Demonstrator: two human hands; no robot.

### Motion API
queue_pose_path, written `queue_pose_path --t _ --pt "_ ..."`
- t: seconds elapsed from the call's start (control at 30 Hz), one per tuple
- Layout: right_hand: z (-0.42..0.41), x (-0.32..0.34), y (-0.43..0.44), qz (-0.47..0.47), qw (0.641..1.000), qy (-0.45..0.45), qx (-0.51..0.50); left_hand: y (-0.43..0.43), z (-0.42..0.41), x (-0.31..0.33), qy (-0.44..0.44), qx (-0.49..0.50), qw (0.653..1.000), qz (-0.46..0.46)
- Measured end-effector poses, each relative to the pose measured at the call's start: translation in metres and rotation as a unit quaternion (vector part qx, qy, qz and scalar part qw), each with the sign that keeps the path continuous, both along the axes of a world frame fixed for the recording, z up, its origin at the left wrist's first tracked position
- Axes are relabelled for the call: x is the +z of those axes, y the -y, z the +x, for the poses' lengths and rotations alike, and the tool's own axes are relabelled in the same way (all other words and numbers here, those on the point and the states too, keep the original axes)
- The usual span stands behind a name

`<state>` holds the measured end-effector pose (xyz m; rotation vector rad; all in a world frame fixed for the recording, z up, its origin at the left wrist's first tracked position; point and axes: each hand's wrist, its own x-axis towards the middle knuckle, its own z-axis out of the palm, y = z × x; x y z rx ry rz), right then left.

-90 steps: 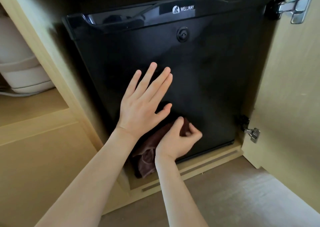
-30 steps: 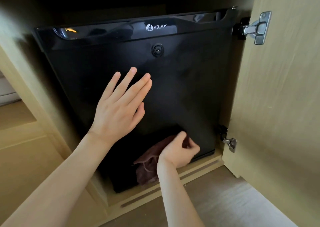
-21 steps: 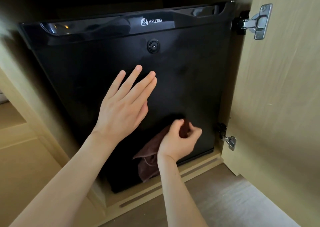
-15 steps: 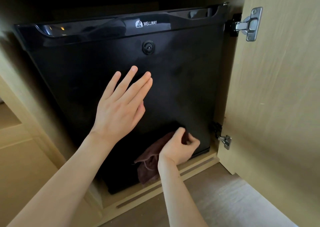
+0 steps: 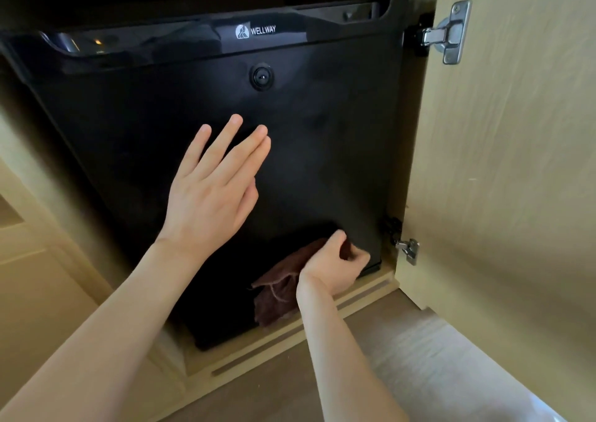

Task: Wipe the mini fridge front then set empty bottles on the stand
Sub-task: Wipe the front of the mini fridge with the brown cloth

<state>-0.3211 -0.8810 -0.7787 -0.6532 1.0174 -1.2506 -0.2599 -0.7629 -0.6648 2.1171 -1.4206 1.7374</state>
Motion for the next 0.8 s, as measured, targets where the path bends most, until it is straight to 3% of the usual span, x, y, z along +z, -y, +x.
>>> queue_pose_path --t 0.17,0.27,0.4,0.53,0.8 --pt "0.015 0.065 0.0 -0.174 0.985 0.013 0.001 0.006 0.002 0.002 0.006 0.004 1.0 0.001" --pt "0.02 0.066 0.005 -0.216 0.976 0.008 -0.004 0.008 0.003 -0.001 0.005 0.002 1.0 -0.003" --pt "0.01 0.012 0.013 -0.077 0.996 -0.041 -0.013 0.007 0.004 -0.002 0.007 0.002 1.0 0.001" --pt "-0.001 -0.003 0.021 0.035 0.999 -0.021 0.035 0.009 0.0 -0.002 0.003 0.011 1.0 -0.003" --pt "0.017 0.077 0.008 -0.238 0.971 0.013 0.009 0.025 -0.002 -0.004 -0.009 0.01 1.0 0.015"
